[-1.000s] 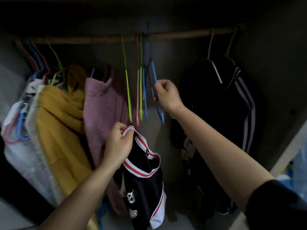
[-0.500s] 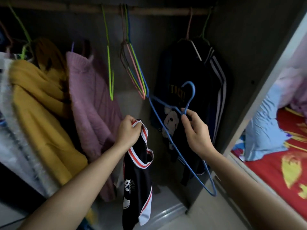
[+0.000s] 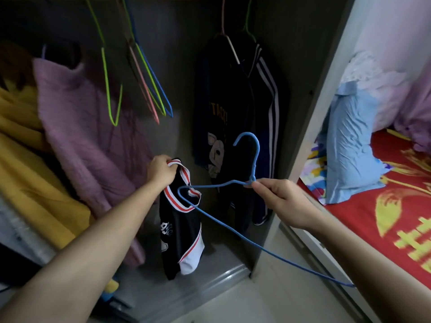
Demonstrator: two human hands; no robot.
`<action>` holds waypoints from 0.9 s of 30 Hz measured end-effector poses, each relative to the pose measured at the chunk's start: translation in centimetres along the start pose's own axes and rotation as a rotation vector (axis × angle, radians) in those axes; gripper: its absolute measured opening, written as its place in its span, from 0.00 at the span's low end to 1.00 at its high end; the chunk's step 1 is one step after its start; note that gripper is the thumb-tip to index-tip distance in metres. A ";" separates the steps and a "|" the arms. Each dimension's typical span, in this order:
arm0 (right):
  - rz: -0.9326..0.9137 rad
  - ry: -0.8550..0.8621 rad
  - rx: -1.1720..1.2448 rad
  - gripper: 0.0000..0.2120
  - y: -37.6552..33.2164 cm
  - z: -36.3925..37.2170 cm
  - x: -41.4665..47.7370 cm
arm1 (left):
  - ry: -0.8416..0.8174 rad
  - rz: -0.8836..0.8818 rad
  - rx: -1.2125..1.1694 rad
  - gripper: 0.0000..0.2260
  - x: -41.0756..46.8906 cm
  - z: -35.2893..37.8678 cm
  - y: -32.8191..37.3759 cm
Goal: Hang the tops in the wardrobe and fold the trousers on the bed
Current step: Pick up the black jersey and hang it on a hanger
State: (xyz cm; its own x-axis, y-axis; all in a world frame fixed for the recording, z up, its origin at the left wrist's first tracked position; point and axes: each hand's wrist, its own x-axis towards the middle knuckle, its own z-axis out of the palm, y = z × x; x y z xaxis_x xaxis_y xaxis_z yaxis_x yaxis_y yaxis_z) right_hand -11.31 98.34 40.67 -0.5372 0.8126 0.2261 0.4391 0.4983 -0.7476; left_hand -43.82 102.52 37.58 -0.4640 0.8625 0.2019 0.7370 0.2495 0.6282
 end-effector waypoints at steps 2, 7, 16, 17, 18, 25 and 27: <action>-0.014 0.051 0.042 0.15 0.3 0.1 0.4 | -0.041 0.047 0.012 0.06 -1.1 1.0 1.2; 0.035 0.086 0.185 0.14 1.7 2.7 2.3 | -0.114 0.149 -0.087 0.07 -3.3 2.0 4.9; -0.058 0.265 0.276 0.18 0.7 4.9 4.4 | -0.036 0.464 0.009 0.12 -4.2 -0.6 7.2; -0.089 0.299 0.291 0.18 0.3 4.9 4.5 | -0.050 0.487 0.040 0.16 -4.0 -1.0 7.1; -0.113 0.336 0.288 0.18 -0.1 4.8 4.8 | -0.074 0.489 0.057 0.20 -3.8 -1.5 7.1; -0.179 0.688 -0.254 0.17 0.1 4.1 5.4 | 0.076 0.422 0.162 0.17 -1.9 -3.0 7.2; -0.424 0.690 -0.383 0.15 1.0 4.2 4.3 | 0.165 0.395 0.192 0.15 -1.2 -3.6 6.9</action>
State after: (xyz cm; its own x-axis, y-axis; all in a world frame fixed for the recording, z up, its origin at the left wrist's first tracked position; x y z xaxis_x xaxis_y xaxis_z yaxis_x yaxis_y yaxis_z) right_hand -16.23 101.01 38.25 -0.2110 0.4763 0.8536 0.5788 0.7646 -0.2836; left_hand -39.90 101.60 44.40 -0.1900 0.8299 0.5246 0.9433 0.0061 0.3320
